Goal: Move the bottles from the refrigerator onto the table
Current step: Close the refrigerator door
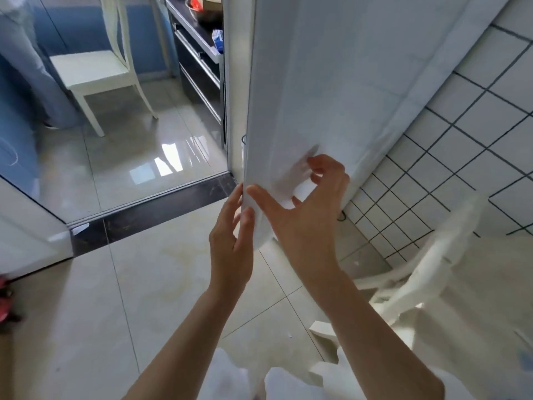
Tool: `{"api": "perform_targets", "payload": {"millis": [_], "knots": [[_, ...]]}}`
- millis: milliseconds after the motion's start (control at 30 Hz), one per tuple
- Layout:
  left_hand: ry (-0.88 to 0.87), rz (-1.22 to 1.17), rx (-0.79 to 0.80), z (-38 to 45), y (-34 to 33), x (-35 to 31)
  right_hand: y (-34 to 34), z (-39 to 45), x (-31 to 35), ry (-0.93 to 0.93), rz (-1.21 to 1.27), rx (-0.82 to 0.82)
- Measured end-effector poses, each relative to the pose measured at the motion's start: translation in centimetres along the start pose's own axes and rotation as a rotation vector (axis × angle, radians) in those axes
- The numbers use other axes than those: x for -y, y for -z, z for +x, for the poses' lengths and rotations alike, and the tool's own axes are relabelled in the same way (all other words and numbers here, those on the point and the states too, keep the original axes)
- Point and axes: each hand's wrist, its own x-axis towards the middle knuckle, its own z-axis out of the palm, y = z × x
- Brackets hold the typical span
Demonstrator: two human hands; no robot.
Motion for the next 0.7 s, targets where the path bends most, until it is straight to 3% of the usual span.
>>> {"api": "perform_targets", "payload": {"millis": [367, 500, 700], "knots": [[0.05, -0.128, 0.15, 17.0, 6.3, 2.2, -16.6, 6.8, 2.4, -0.069, -0.114, -0.103], [0.041, -0.107, 0.169, 23.0, 6.8, 3.5, -20.0, 9.4, 1.1, 0.015, -0.156, -0.06], [0.028, -0.138, 0.154, 31.3, 5.2, 4.3, -23.6, 14.4, -1.6, 0.242, -0.478, 0.018]]}}
